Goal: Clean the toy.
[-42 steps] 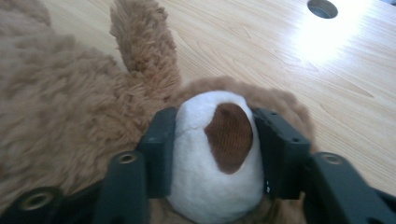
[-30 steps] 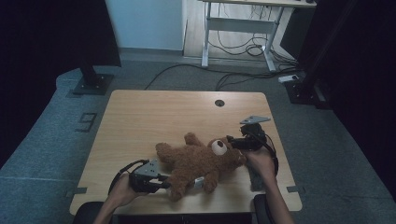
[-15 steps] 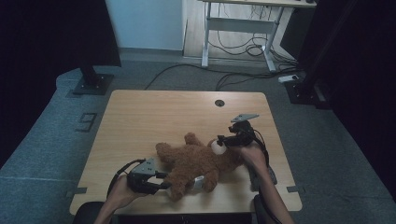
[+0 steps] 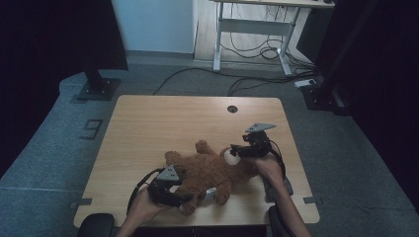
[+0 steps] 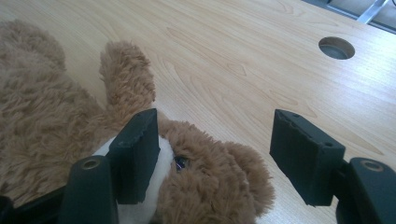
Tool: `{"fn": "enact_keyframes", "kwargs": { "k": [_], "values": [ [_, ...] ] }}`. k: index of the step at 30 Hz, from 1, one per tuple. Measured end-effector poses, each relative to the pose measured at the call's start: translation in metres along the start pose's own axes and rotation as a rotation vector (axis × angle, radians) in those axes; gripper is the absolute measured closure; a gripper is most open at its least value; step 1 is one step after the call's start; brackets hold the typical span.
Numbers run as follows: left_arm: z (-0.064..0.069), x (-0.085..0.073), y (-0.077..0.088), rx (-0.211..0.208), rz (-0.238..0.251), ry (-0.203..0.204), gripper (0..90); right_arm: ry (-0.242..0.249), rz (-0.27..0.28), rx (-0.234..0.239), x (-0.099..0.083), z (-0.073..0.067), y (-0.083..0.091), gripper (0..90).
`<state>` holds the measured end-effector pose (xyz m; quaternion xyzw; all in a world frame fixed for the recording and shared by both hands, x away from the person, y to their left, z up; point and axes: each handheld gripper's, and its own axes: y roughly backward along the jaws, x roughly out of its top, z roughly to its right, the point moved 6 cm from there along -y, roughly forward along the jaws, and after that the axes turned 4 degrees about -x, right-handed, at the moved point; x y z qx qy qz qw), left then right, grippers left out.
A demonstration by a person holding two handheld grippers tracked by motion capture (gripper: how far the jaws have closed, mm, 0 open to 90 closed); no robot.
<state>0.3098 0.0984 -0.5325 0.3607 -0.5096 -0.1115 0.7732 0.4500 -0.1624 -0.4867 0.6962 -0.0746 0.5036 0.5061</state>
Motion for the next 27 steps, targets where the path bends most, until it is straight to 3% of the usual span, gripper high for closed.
{"fn": "enact_keyframes", "kwargs": {
  "k": [5, 8, 13, 14, 15, 16, 17, 21, 25, 27],
  "values": [
    [-0.005, -0.004, 0.007, -0.020, 0.031, 0.019, 58.2, 0.035, 0.014, 0.024, 0.004, -0.001, 0.009, 29.2],
    [-0.008, -0.003, 0.012, -0.017, 0.033, 0.011, 61.3, 0.083, 0.019, 0.098, 0.007, -0.010, 0.015, 25.0],
    [-0.011, -0.004, 0.014, -0.023, 0.028, 0.002, 62.1, 0.225, -0.067, 0.238, -0.004, -0.029, 0.008, 20.9],
    [-0.011, -0.005, 0.013, -0.025, 0.028, 0.003, 62.1, 0.225, -0.067, 0.238, -0.004, -0.029, 0.008, 20.9],
    [-0.010, -0.006, 0.012, -0.030, 0.025, 0.002, 62.1, 0.250, -0.092, 0.274, -0.010, -0.032, 0.004, 23.3],
    [-0.010, -0.006, 0.012, -0.030, 0.025, 0.002, 62.2, 0.250, -0.092, 0.274, -0.010, -0.032, 0.004, 23.3],
    [-0.010, -0.006, 0.011, -0.031, 0.022, 0.000, 62.3, 0.275, -0.126, 0.322, -0.015, -0.037, 0.002, 31.5],
    [-0.009, -0.006, 0.010, -0.043, 0.021, -0.002, 63.3, 0.312, -0.161, 0.310, -0.021, -0.040, -0.001, 34.0],
    [-0.008, -0.006, 0.010, -0.052, 0.018, -0.019, 70.8, 0.269, -0.162, 0.275, -0.024, -0.040, 0.002, 49.4],
    [-0.008, -0.007, 0.009, -0.059, 0.022, -0.029, 72.7, 0.275, -0.154, 0.256, -0.025, -0.041, 0.003, 51.0]
  ]
}}
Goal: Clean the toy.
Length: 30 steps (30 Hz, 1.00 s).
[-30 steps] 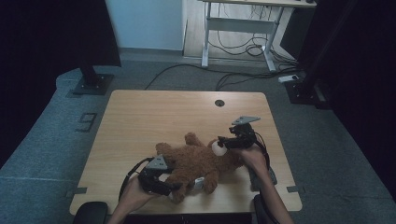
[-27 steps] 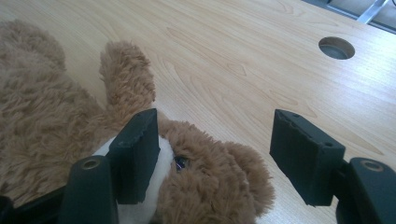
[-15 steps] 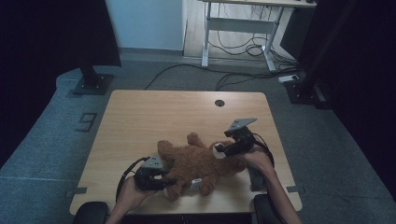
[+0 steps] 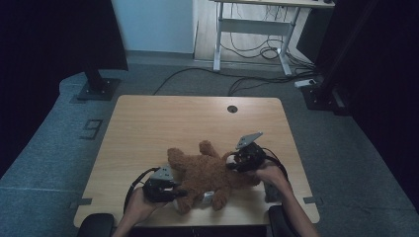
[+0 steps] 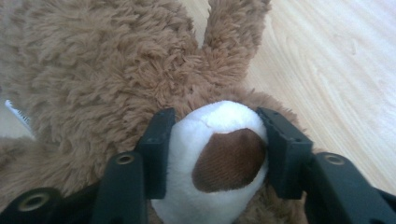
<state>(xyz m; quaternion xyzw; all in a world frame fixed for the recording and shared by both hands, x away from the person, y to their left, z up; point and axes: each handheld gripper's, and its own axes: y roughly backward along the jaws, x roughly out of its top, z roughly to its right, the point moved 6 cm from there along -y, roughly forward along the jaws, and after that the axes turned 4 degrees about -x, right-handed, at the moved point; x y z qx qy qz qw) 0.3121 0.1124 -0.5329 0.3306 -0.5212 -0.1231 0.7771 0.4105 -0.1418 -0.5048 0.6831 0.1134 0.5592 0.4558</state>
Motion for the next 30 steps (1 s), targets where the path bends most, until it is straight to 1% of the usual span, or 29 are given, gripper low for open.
{"fn": "enact_keyframes", "kwargs": {
  "k": [1, 2, 3, 5, 6, 7, 8, 10, 11, 12, 13, 15, 16, 17, 18, 20, 21, 22, 23, 24, 25, 26, 27, 29, 30],
  "values": [
    [-0.001, 0.000, 0.000, -0.006, 0.008, -0.007, 74.7, 0.005, 0.002, -0.014, 0.000, -0.002, 0.001, 52.3],
    [-0.001, 0.000, 0.002, -0.005, 0.023, -0.021, 78.1, -0.014, 0.007, -0.039, 0.001, -0.004, 0.005, 53.7],
    [-0.003, 0.002, 0.004, -0.005, 0.038, -0.030, 78.1, -0.014, 0.007, -0.039, 0.001, -0.004, 0.005, 53.7],
    [-0.005, 0.006, 0.013, -0.002, 0.070, -0.048, 80.1, -0.001, 0.014, -0.064, 0.003, -0.007, 0.010, 54.5],
    [-0.006, 0.009, 0.017, -0.001, 0.079, -0.060, 80.8, -0.005, 0.021, -0.089, 0.006, -0.011, 0.016, 55.0],
    [-0.006, 0.013, 0.022, 0.002, 0.083, -0.074, 80.8, -0.005, 0.021, -0.089, 0.006, -0.011, 0.016, 55.0],
    [-0.006, 0.016, 0.027, 0.003, 0.087, -0.086, 81.3, -0.007, 0.025, -0.101, 0.008, -0.014, 0.020, 55.1],
    [-0.005, 0.021, 0.037, 0.001, 0.091, -0.112, 81.7, -0.010, 0.035, -0.128, 0.013, -0.022, 0.029, 55.1],
    [-0.004, 0.022, 0.042, -0.008, 0.092, -0.122, 81.7, -0.012, 0.037, -0.132, 0.015, -0.026, 0.034, 55.0],
    [-0.003, 0.023, 0.046, -0.017, 0.094, -0.130, 81.7, -0.047, 0.047, -0.149, 0.020, -0.034, 0.043, 54.8],
    [-0.002, 0.023, 0.051, -0.027, 0.096, -0.134, 81.7, -0.047, 0.047, -0.149, 0.020, -0.034, 0.043, 54.8],
    [-0.002, 0.021, 0.057, -0.044, 0.094, -0.141, 81.6, -0.062, 0.053, -0.167, 0.023, -0.044, 0.049, 54.7],
    [-0.002, 0.018, 0.059, -0.049, 0.090, -0.143, 81.6, -0.071, 0.047, -0.184, 0.022, -0.056, 0.049, 54.6],
    [-0.003, 0.015, 0.060, -0.056, 0.081, -0.144, 81.6, -0.071, 0.047, -0.184, 0.022, -0.056, 0.049, 54.6],
    [-0.003, 0.010, 0.059, -0.061, 0.074, -0.142, 81.6, -0.071, 0.047, -0.195, 0.021, -0.061, 0.047, 54.6],
    [-0.005, 0.000, 0.056, -0.076, 0.056, -0.136, 81.6, -0.087, 0.040, -0.206, 0.017, -0.069, 0.040, 54.4],
    [-0.007, -0.006, 0.053, -0.081, 0.047, -0.129, 81.6, -0.086, 0.032, -0.206, 0.013, -0.073, 0.035, 54.2],
    [-0.008, -0.011, 0.050, -0.088, 0.044, -0.120, 81.6, -0.100, 0.020, -0.200, 0.005, -0.078, 0.023, 53.8],
    [-0.010, -0.016, 0.049, -0.102, 0.052, -0.110, 81.6, -0.100, 0.020, -0.200, 0.005, -0.078, 0.023, 53.8],
    [-0.012, -0.021, 0.047, -0.125, 0.076, -0.094, 81.5, -0.110, 0.013, -0.197, 0.001, -0.079, 0.018, 53.5],
    [-0.013, -0.023, 0.047, -0.135, 0.086, -0.085, 81.4, -0.128, 0.024, -0.190, -0.003, -0.079, 0.015, 53.3],
    [-0.013, -0.026, 0.045, -0.143, 0.086, -0.078, 81.0, -0.145, 0.041, -0.179, -0.005, -0.079, 0.016, 52.4],
    [-0.013, -0.027, 0.043, -0.147, 0.074, -0.084, 80.9, -0.141, 0.043, -0.178, -0.006, -0.079, 0.016, 52.0],
    [-0.012, -0.029, 0.039, -0.138, 0.044, -0.097, 80.6, -0.139, 0.043, -0.184, -0.007, -0.080, 0.015, 51.4],
    [-0.012, -0.030, 0.037, -0.135, 0.040, -0.097, 80.2, -0.132, 0.043, -0.188, -0.008, -0.080, 0.015, 50.5]
  ]
}}
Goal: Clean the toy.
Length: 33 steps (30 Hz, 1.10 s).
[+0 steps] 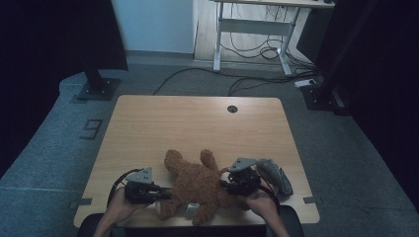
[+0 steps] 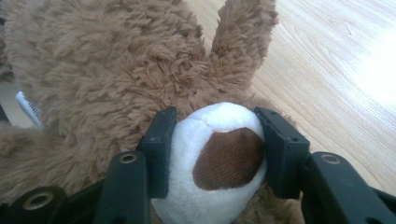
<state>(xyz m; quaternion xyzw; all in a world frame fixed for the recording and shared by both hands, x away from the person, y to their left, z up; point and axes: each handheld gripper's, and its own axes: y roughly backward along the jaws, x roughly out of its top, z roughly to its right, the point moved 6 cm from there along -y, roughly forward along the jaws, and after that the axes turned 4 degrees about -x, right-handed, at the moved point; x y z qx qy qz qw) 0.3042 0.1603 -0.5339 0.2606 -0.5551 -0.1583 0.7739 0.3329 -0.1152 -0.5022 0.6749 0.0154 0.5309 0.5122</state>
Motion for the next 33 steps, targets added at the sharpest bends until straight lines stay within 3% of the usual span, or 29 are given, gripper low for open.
{"fn": "enact_keyframes", "kwargs": {
  "k": [7, 10, 15, 16, 18, 21, 28, 33],
  "values": [
    [0.000, -0.003, -0.001, 0.004, 0.024, 0.001, 77.7, -0.004, 0.005, 0.037, 0.003, 0.001, 0.004, 38.0],
    [0.000, -0.003, -0.001, 0.017, 0.035, 0.003, 76.8, -0.005, 0.028, 0.041, 0.009, 0.007, 0.014, 30.8],
    [0.000, -0.004, -0.002, 0.026, 0.054, 0.004, 74.7, -0.045, 0.097, -0.016, 0.016, 0.035, 0.042, 20.1],
    [0.000, -0.004, -0.002, 0.027, 0.057, 0.003, 74.2, -0.055, 0.099, -0.048, 0.013, 0.049, 0.048, 20.1],
    [0.000, -0.005, -0.002, 0.034, 0.064, 0.000, 73.8, -0.061, 0.096, -0.054, 0.012, 0.052, 0.050, 19.8],
    [0.000, -0.005, -0.003, 0.046, 0.063, -0.002, 71.7, -0.089, 0.082, -0.118, 0.000, 0.075, 0.053, 18.0],
    [0.001, -0.005, -0.004, 0.076, 0.054, -0.004, 70.4, -0.171, 0.014, -0.209, -0.034, 0.109, 0.043, 17.7],
    [0.002, -0.005, -0.005, 0.103, 0.033, -0.018, 69.7, -0.231, -0.019, -0.232, -0.061, 0.124, 0.029, 16.2]
  ]
}}
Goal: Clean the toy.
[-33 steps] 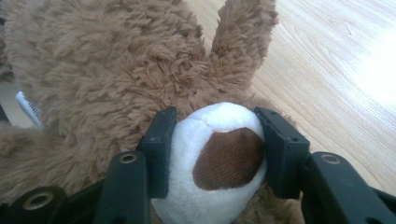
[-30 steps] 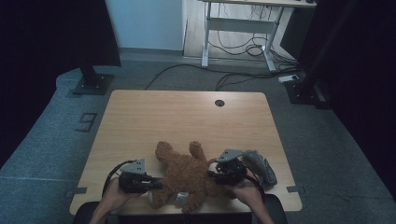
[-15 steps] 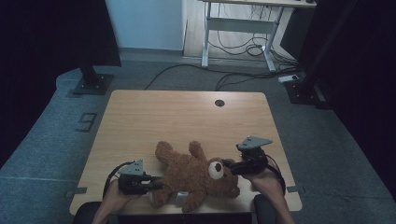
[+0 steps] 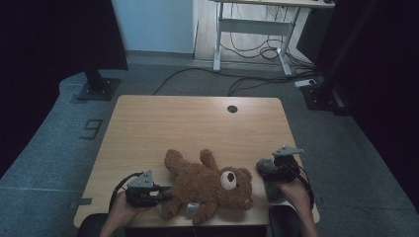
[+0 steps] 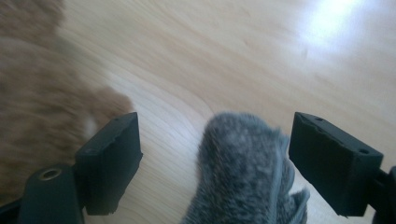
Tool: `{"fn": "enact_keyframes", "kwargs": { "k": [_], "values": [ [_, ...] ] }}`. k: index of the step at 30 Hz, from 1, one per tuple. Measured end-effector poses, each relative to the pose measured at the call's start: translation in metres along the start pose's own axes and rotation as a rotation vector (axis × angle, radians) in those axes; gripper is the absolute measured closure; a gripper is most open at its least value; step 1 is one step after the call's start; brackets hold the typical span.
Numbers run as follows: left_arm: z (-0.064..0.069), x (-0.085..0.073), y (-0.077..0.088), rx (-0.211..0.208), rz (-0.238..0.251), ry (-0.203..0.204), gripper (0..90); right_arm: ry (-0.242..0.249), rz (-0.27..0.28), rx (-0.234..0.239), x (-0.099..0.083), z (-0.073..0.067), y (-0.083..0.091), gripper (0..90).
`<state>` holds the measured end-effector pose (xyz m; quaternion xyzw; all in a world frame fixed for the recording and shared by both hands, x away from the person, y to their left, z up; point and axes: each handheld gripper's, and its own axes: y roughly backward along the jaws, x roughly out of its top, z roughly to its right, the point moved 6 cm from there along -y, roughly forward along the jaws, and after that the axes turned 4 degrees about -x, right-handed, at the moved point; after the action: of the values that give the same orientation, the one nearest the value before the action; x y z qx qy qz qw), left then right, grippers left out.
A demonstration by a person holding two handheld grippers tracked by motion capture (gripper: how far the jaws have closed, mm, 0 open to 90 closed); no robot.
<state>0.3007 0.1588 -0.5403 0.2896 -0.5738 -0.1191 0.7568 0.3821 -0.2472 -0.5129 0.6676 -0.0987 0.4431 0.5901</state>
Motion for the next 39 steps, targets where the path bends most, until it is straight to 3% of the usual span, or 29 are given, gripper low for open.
{"fn": "enact_keyframes", "kwargs": {
  "k": [8, 10, 11, 15, 17, 20, 23, 30, 36, 39],
  "values": [
    [0.000, -0.002, -0.001, 0.015, -0.012, 0.003, 67.8, -0.039, -0.097, -0.050, -0.036, 0.016, -0.025, 16.9],
    [0.001, -0.003, -0.001, 0.020, -0.015, 0.003, 67.3, -0.038, -0.122, -0.053, -0.043, 0.017, -0.029, 22.1],
    [0.001, -0.003, -0.001, 0.021, -0.015, 0.002, 66.7, -0.036, -0.143, -0.050, -0.049, 0.018, -0.033, 29.7],
    [0.002, -0.003, 0.000, 0.021, -0.016, 0.002, 66.3, -0.012, -0.182, -0.058, -0.058, 0.018, -0.038, 39.2],
    [0.002, -0.004, 0.000, 0.019, -0.012, 0.003, 66.2, -0.047, -0.169, -0.046, -0.059, 0.018, -0.037, 45.0],
    [0.002, -0.003, 0.000, 0.019, -0.011, 0.002, 66.1, -0.071, -0.165, -0.048, -0.061, 0.019, -0.035, 62.1],
    [0.002, -0.003, 0.000, 0.017, -0.006, 0.002, 66.1, -0.092, -0.158, -0.039, -0.061, 0.020, -0.032, 70.5],
    [0.002, -0.004, 0.000, 0.011, 0.002, -0.005, 66.2, -0.090, -0.108, -0.032, -0.050, 0.017, -0.015, 71.4],
    [0.002, -0.005, 0.000, 0.007, 0.002, -0.005, 66.6, -0.052, -0.024, 0.003, -0.020, 0.005, 0.013, 71.2],
    [0.003, -0.005, -0.001, 0.003, -0.001, -0.006, 66.6, -0.015, 0.013, 0.052, 0.000, -0.009, 0.023, 71.1]
  ]
}}
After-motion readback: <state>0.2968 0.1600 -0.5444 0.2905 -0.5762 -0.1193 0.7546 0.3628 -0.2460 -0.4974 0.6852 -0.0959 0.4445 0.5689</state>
